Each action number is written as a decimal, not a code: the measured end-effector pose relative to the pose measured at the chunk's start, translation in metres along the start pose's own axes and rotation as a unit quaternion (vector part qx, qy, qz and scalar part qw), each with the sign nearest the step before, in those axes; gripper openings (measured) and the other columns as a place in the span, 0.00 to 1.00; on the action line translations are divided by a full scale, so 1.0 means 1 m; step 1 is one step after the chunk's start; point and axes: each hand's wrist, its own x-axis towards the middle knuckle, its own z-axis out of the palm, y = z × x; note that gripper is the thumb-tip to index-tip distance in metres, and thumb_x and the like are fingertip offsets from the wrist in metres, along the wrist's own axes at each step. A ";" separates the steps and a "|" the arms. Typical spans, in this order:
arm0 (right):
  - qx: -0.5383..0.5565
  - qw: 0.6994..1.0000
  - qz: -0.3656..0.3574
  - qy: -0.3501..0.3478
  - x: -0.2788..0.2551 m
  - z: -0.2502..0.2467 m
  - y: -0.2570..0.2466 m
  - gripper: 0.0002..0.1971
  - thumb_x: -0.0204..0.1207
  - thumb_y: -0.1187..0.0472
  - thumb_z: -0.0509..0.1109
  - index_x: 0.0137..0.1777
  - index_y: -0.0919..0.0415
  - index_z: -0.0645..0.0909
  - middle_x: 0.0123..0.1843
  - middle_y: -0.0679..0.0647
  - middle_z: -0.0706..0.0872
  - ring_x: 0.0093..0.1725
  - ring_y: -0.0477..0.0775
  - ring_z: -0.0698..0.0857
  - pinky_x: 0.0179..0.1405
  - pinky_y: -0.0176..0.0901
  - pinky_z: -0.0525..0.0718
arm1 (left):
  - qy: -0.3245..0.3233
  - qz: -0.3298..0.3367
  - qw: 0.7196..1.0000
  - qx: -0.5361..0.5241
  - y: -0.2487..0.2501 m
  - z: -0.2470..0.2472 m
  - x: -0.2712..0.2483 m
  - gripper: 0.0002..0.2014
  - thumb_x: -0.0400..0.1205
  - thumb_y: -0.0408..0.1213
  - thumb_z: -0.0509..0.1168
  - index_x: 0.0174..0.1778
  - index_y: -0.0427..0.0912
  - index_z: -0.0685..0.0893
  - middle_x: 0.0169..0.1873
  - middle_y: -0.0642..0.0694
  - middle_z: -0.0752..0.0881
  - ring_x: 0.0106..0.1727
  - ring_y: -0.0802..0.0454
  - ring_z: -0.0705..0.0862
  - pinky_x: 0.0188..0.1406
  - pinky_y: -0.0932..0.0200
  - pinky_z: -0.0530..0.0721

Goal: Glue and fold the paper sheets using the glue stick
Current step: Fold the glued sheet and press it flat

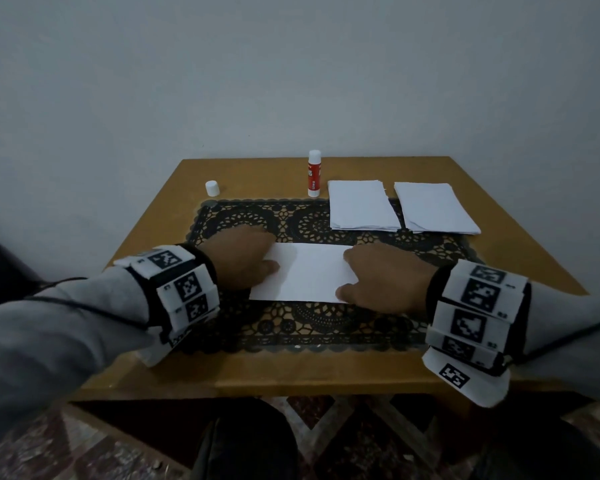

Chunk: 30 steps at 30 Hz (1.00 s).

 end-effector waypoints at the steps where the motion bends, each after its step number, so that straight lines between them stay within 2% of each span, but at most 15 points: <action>1: 0.016 1.000 -0.004 0.015 0.002 -0.001 0.003 0.24 0.79 0.43 0.65 0.67 0.59 0.74 0.66 0.56 0.79 0.62 0.57 0.78 0.62 0.52 0.80 | 0.021 0.004 1.000 -0.003 -0.001 -0.001 0.003 0.21 0.85 0.48 0.59 0.70 0.40 0.74 0.68 0.43 0.76 0.68 0.45 0.74 0.67 0.52 0.74; 4: 0.055 0.998 -0.002 0.041 0.009 -0.008 0.011 0.22 0.76 0.46 0.71 0.62 0.59 0.75 0.60 0.55 0.81 0.56 0.55 0.79 0.56 0.50 0.81 | 0.056 0.007 0.998 -0.031 -0.001 -0.004 0.010 0.15 0.83 0.40 0.63 0.64 0.39 0.78 0.60 0.43 0.79 0.60 0.46 0.77 0.53 0.57 0.74; 6: 0.063 0.997 0.002 0.049 0.014 -0.012 0.013 0.23 0.76 0.47 0.72 0.63 0.61 0.75 0.59 0.56 0.81 0.55 0.55 0.79 0.52 0.48 0.80 | 0.075 -0.001 0.996 -0.055 -0.003 -0.004 0.017 0.12 0.81 0.37 0.64 0.60 0.39 0.79 0.57 0.43 0.81 0.54 0.47 0.78 0.47 0.58 0.73; 8: 0.068 0.996 0.001 0.052 0.016 -0.013 0.014 0.24 0.76 0.48 0.72 0.65 0.63 0.75 0.60 0.57 0.81 0.55 0.56 0.79 0.52 0.48 0.80 | 0.084 -0.014 0.993 -0.087 -0.007 -0.005 0.023 0.11 0.80 0.33 0.65 0.57 0.40 0.82 0.53 0.45 0.83 0.48 0.50 0.77 0.44 0.59 0.72; 11: 0.070 0.996 -0.003 0.061 0.017 -0.011 0.016 0.25 0.75 0.50 0.74 0.65 0.65 0.76 0.60 0.59 0.81 0.57 0.58 0.80 0.56 0.51 0.81 | 0.080 -0.024 0.989 -0.125 -0.009 -0.008 0.024 0.12 0.78 0.27 0.65 0.56 0.41 0.85 0.47 0.49 0.82 0.47 0.53 0.77 0.44 0.62 0.72; 15: 0.075 0.994 -0.015 0.082 0.015 -0.007 0.018 0.23 0.73 0.50 0.75 0.62 0.64 0.79 0.57 0.58 0.82 0.52 0.56 0.81 0.52 0.51 0.83 | 0.081 -0.019 0.986 -0.145 -0.012 -0.011 0.020 0.12 0.79 0.25 0.63 0.53 0.40 0.87 0.52 0.46 0.86 0.55 0.48 0.82 0.47 0.62 0.74; 17: 0.097 0.991 -0.015 0.090 0.015 -0.006 0.018 0.25 0.74 0.51 0.75 0.65 0.65 0.77 0.60 0.59 0.82 0.56 0.58 0.81 0.56 0.51 0.81 | 0.089 -0.024 0.985 -0.148 -0.014 -0.013 0.015 0.14 0.80 0.24 0.59 0.55 0.40 0.87 0.54 0.46 0.86 0.56 0.47 0.82 0.50 0.61 0.76; 19: 0.133 0.986 -0.005 0.105 0.015 -0.006 0.017 0.26 0.74 0.52 0.75 0.66 0.68 0.77 0.63 0.62 0.82 0.61 0.61 0.81 0.61 0.54 0.80 | 0.096 -0.033 0.982 -0.158 -0.018 -0.018 0.009 0.15 0.81 0.24 0.58 0.52 0.38 0.88 0.51 0.45 0.87 0.52 0.48 0.83 0.51 0.58 0.79; 21: 0.180 0.977 0.000 0.117 0.019 -0.008 0.017 0.26 0.73 0.53 0.76 0.62 0.75 0.80 0.60 0.69 0.84 0.59 0.67 0.83 0.57 0.54 0.82 | 0.100 -0.049 0.976 -0.188 -0.024 -0.025 0.001 0.14 0.81 0.24 0.56 0.48 0.38 0.88 0.41 0.49 0.85 0.42 0.53 0.81 0.40 0.63 0.78; 23: 0.218 0.970 -0.007 0.109 0.025 -0.010 0.014 0.23 0.73 0.55 0.77 0.55 0.78 0.83 0.57 0.72 0.86 0.54 0.70 0.84 0.45 0.44 0.80 | 0.108 -0.068 0.968 -0.217 -0.031 -0.029 -0.004 0.14 0.82 0.25 0.56 0.44 0.41 0.86 0.36 0.51 0.81 0.36 0.58 0.77 0.31 0.66 0.71; 25: 0.224 0.970 -0.015 0.093 0.028 -0.012 0.006 0.22 0.73 0.55 0.77 0.52 0.77 0.85 0.55 0.71 0.86 0.46 0.67 0.85 0.41 0.43 0.75 | 0.100 -0.074 0.967 -0.223 -0.036 -0.029 -0.008 0.11 0.84 0.30 0.58 0.42 0.43 0.84 0.39 0.47 0.82 0.38 0.54 0.78 0.33 0.63 0.71; 27: 0.203 0.975 -0.024 0.086 0.030 -0.013 0.001 0.24 0.73 0.54 0.77 0.55 0.78 0.83 0.58 0.73 0.85 0.44 0.65 0.84 0.42 0.48 0.79 | 0.049 -0.078 0.974 -0.208 -0.037 -0.024 -0.010 0.10 0.85 0.39 0.60 0.41 0.39 0.82 0.41 0.43 0.82 0.41 0.48 0.78 0.39 0.59 0.71; 29: 0.164 0.982 -0.022 0.090 0.031 -0.011 -0.002 0.26 0.73 0.54 0.76 0.59 0.79 0.81 0.60 0.73 0.84 0.53 0.69 0.85 0.51 0.57 0.82 | -0.021 -0.074 0.981 -0.180 -0.034 -0.016 -0.011 0.16 0.84 0.48 0.62 0.39 0.38 0.79 0.37 0.40 0.78 0.38 0.46 0.75 0.37 0.55 0.69; 30: 0.150 0.984 -0.022 0.095 0.031 -0.010 -0.002 0.26 0.73 0.54 0.76 0.60 0.78 0.81 0.60 0.72 0.84 0.55 0.69 0.84 0.54 0.57 0.82 | -0.045 -0.070 0.984 -0.160 -0.032 -0.011 -0.012 0.17 0.83 0.50 0.63 0.38 0.39 0.78 0.36 0.41 0.77 0.37 0.47 0.73 0.36 0.55 0.69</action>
